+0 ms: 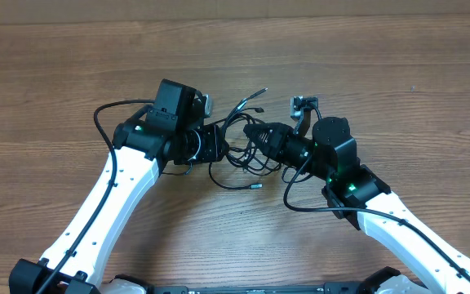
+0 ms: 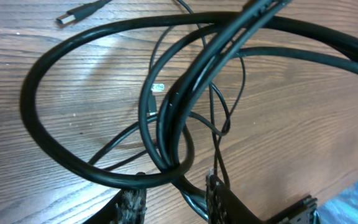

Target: Untangle cables

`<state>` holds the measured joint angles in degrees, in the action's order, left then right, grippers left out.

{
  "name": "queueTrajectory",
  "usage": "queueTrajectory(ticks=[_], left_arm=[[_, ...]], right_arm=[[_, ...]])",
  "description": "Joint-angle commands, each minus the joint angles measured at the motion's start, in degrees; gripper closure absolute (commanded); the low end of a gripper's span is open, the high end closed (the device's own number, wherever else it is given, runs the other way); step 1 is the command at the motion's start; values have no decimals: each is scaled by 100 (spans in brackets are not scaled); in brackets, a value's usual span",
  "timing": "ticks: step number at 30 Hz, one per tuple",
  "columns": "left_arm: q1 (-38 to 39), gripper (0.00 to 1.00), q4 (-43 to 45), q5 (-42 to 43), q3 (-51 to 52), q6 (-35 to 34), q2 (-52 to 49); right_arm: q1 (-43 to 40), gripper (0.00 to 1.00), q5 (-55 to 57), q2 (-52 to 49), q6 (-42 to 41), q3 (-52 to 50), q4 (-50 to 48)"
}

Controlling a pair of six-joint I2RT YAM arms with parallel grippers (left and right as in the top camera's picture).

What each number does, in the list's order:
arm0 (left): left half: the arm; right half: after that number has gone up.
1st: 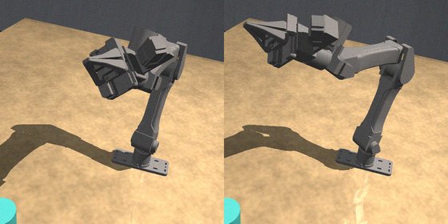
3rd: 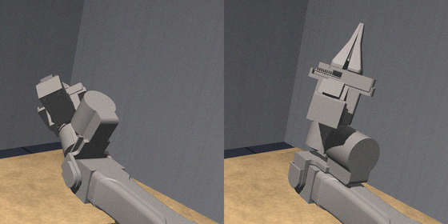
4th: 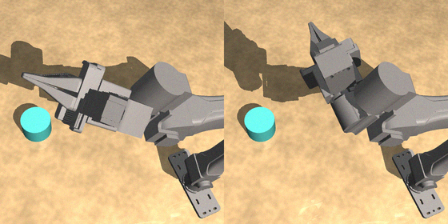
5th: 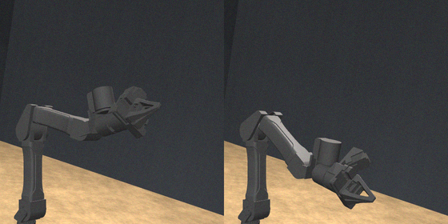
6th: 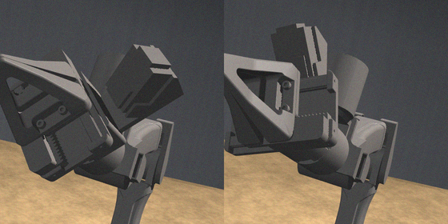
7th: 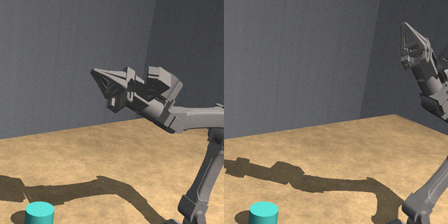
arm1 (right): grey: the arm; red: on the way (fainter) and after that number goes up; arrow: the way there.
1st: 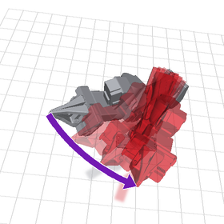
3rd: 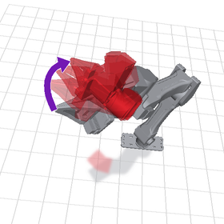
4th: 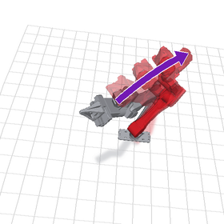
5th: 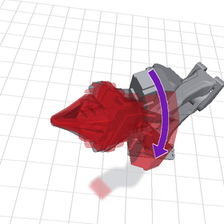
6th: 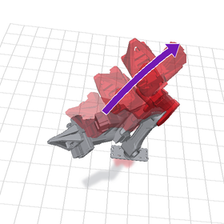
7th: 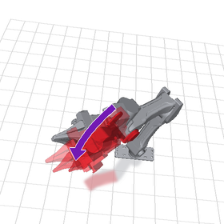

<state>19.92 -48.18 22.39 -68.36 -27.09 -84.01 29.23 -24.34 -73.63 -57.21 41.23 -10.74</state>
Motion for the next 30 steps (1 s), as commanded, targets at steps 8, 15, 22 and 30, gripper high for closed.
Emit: queueTrajectory(ticks=[8,15,22,30], left_arm=[[52,67,22,-332,-116,-315,85],[116,67,24,-330,-116,-339,48],[229,71,22,-251,-116,-339,-216],[223,90,63,-184,-118,-337,-245]], right_arm=[[-20,96,-87,15,-26,37,-79],[-20,96,-87,15,-26,37,-79],[-20,96,-90,15,-26,37,-76],[-20,96,-127,15,-26,37,-76]])
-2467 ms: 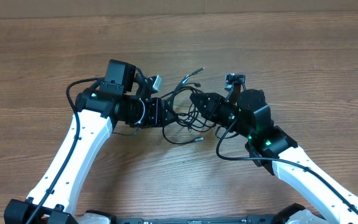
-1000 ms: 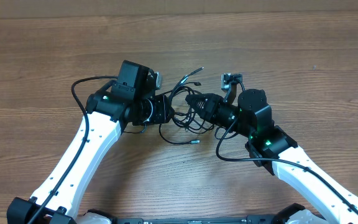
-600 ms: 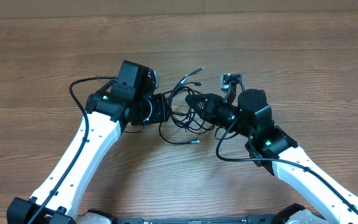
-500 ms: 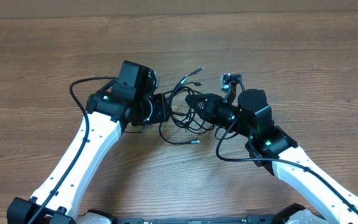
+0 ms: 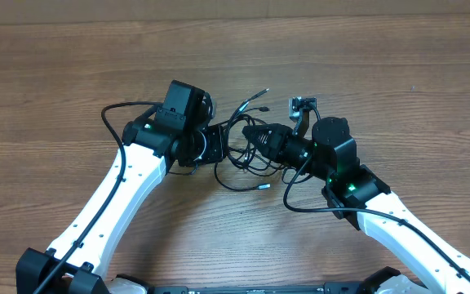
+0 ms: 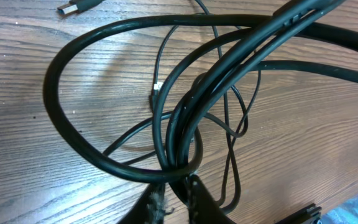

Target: Untangle cables

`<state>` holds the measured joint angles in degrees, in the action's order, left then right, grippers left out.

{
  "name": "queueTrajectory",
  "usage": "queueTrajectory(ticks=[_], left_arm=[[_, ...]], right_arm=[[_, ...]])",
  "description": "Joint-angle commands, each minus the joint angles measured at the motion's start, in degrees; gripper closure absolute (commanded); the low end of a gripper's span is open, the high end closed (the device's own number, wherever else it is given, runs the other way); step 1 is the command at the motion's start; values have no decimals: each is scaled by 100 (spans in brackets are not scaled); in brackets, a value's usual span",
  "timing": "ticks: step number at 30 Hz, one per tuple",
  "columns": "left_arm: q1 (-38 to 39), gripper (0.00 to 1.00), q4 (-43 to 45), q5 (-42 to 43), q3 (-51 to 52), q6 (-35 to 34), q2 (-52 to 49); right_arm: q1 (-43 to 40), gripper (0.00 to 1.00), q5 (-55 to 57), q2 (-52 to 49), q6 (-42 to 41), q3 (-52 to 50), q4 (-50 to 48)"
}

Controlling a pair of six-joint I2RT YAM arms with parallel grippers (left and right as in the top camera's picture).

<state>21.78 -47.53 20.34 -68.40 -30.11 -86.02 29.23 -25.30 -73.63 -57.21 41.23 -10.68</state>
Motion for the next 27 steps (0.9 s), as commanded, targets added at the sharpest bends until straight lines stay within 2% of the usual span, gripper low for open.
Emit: queueTrajectory(ticks=[1,8,15,27], left_arm=[[37,91,0,24,-114,-35,-44],[37,91,-4,35,-116,-35,-44],[44,83,-28,76,-114,-175,-46],[44,83,20,42,-114,-378,-203]], right_arm=[[-20,96,-31,15,-26,37,-83],[-20,96,-31,15,-26,37,-83],[-20,96,-31,15,-24,37,-83],[-20,96,-31,15,-26,37,-83]])
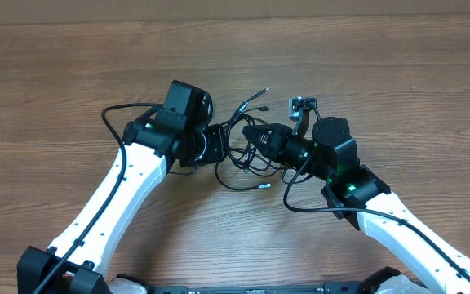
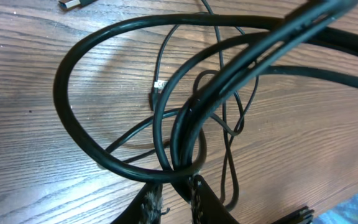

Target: Untangle cables

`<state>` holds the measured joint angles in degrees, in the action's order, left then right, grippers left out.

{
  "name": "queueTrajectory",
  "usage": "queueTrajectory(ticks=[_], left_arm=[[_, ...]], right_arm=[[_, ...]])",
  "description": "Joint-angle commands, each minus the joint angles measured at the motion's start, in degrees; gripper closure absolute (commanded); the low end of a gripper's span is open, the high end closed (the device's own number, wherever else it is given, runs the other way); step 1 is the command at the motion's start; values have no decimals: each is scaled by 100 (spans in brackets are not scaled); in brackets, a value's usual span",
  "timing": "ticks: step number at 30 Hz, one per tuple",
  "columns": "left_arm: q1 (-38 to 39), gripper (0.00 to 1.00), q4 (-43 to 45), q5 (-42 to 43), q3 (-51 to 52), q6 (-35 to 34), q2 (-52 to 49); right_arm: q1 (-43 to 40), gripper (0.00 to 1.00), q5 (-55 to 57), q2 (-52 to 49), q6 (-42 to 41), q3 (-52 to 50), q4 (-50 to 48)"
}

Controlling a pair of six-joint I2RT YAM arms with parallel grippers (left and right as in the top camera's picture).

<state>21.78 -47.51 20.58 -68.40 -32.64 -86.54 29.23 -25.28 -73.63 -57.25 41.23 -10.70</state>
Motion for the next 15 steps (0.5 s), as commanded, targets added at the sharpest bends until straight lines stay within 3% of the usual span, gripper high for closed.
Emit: queueTrajectory(ticks=[1,15], left_arm=[[44,83,28,22,-114,-125,-181],[50,82,544,455,-114,-232,-219]], right_arm=[[-20,96,-35,15,-22,37,-81],[-20,96,-35,15,-20,37,-81]])
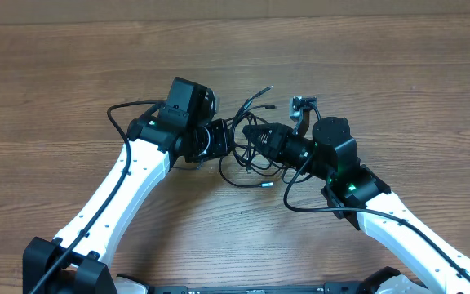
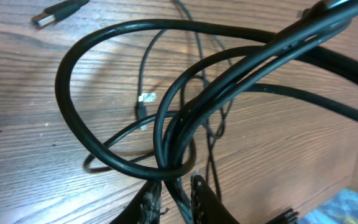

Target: Untangle cables

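A bundle of black cables (image 1: 247, 157) lies tangled on the wooden table (image 1: 72, 65) between my two grippers. My left gripper (image 1: 219, 140) is at the tangle's left edge. In the left wrist view the left gripper (image 2: 173, 200) is shut on thick black strands that rise from a big loop (image 2: 73, 124). Thin wires cross under the loop, and one ends in a small white-tipped connector (image 2: 146, 98). My right gripper (image 1: 255, 135) reaches into the tangle from the right. Its fingers are black against the black cables, so their state is hidden.
A plug end (image 1: 259, 92) sticks out at the tangle's far side, and a small silver-tipped plug (image 1: 268, 184) lies at its near side. A USB-type plug (image 2: 58, 12) lies on the wood beyond the loop. Each arm's own black lead (image 1: 121, 114) arcs beside it.
My left gripper, still shut on the thick strands, has shifted a little to the right and away. The tangle and the small near plug have moved slightly right. The right arm has not moved.
At first my left gripper stood open with its fingers on either side of the thick strands at the loop's base. By 1.4 s ago it was shut on them and the arm sat further right. It has kept hold since, edging the bundle rightward.
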`<state>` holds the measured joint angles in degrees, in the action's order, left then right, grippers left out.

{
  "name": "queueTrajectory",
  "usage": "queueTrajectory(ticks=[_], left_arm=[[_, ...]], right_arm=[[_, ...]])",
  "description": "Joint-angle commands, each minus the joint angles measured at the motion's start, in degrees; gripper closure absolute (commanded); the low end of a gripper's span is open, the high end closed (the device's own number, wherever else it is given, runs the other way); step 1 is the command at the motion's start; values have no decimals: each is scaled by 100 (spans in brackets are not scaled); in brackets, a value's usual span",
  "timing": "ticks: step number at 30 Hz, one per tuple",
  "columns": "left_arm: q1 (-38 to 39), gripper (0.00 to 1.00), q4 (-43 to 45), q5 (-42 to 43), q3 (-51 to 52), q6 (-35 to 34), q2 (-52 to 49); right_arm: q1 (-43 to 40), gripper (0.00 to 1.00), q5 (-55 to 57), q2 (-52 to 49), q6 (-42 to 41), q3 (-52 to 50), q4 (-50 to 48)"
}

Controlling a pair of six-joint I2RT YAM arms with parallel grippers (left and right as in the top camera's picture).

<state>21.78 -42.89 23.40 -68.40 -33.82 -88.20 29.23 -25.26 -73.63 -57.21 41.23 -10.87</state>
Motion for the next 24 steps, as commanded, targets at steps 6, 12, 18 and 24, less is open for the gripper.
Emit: queueTrajectory(ticks=[6,12,18,24], left_arm=[[98,82,68,146,-114,-109,-57],[328,78,4,-229,-114,-114,-57],[398,76,11,-315,-114,-155,-57],[398,86,9,-417,-114,-155,-57]], right_arm=[[-20,96,-35,15,-26,37,-66],[-20,96,-37,15,-24,37,-66],[-20,96,-37,15,-26,37,-63],[-20,96,-37,15,-26,37,-63]])
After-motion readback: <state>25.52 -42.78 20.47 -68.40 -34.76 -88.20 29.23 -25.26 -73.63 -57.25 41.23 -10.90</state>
